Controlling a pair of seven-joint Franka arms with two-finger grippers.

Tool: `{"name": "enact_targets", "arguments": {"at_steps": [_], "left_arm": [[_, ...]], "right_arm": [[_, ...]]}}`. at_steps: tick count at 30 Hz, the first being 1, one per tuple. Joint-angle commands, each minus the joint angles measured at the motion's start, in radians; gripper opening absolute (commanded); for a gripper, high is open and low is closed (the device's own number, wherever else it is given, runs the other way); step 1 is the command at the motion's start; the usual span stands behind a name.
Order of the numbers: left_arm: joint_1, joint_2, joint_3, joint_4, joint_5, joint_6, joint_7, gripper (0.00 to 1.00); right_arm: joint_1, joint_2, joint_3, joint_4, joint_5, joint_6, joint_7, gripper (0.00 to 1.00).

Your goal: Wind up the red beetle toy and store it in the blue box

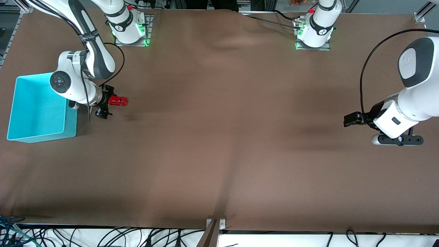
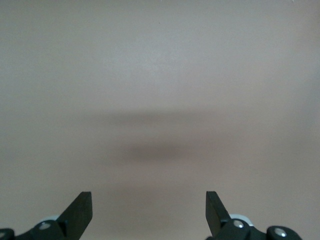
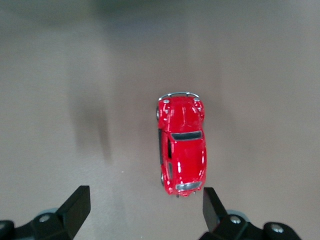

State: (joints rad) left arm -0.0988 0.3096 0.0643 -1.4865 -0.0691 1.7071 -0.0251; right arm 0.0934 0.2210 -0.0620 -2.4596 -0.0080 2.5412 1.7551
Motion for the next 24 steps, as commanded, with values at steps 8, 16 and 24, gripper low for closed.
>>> {"name": "enact_targets", "arguments": {"at_steps": [8, 16, 24], "left_arm": [[-0.004, 0.002, 0.002, 0.012, -0.018, -0.02, -0.006, 1.0], [-0.004, 0.002, 0.002, 0.012, -0.018, -0.02, -0.006, 1.0], [-0.004, 0.002, 0.002, 0.012, -0.018, -0.02, -0.006, 1.0]], "right_arm": [[0.009, -0.005, 0.005, -0.038, -0.04, 0.024, 0.058, 1.0], [0.009, 0.0, 0.005, -0.041, -0.044, 0.03, 0.063, 1.0], [0.008, 0.015, 0.004, -0.041, -0.063, 0.04, 0.046, 1.0]]}}
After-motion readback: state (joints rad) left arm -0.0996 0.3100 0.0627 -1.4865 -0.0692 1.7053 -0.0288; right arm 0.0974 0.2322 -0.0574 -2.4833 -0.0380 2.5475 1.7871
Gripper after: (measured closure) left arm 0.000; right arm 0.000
